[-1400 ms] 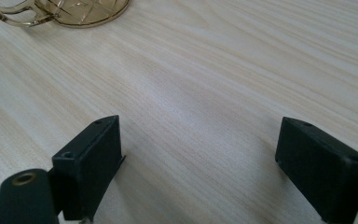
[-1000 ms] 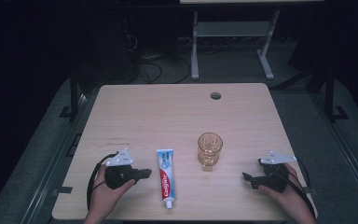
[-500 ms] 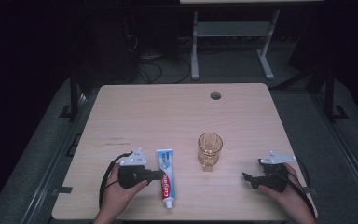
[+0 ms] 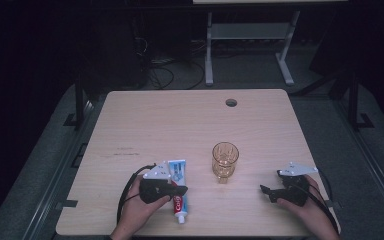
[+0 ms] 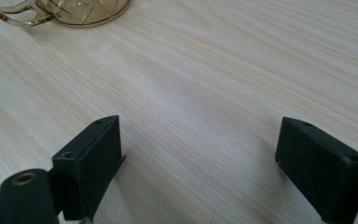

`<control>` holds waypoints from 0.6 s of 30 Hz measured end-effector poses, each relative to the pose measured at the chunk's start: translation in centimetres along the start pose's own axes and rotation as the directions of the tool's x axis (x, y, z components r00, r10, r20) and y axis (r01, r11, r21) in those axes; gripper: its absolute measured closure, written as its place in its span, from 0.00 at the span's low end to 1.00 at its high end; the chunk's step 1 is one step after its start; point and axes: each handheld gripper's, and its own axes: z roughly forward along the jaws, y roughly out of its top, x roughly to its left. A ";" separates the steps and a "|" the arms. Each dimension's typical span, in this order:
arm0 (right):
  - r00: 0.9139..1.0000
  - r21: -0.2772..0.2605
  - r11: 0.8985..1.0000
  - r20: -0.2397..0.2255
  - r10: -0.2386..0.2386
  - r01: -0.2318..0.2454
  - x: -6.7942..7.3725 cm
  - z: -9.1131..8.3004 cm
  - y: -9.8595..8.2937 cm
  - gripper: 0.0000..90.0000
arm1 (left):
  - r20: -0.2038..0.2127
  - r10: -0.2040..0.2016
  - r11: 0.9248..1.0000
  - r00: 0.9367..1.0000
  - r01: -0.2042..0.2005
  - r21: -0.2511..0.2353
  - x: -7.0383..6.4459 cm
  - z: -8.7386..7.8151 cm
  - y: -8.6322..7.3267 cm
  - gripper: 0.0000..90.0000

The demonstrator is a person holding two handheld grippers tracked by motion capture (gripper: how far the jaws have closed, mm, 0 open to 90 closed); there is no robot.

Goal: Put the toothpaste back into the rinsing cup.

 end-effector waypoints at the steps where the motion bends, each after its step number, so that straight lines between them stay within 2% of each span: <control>1: 1.000 0.000 1.000 0.000 -0.001 0.001 0.0 0.0 0.0 0.15 | 0.005 0.000 1.000 1.000 0.000 0.004 -0.1 0.4 0.1 1.00; 11: 1.000 0.000 1.000 -0.001 -0.001 0.001 0.0 0.0 0.0 0.15 | 0.026 0.016 0.998 1.000 -0.018 0.059 -0.7 2.1 -0.3 1.00; 18: 1.000 0.000 1.000 -0.001 -0.001 0.001 0.0 0.0 0.0 0.15 | 0.019 0.014 0.997 1.000 -0.015 0.081 -0.8 2.6 -0.7 1.00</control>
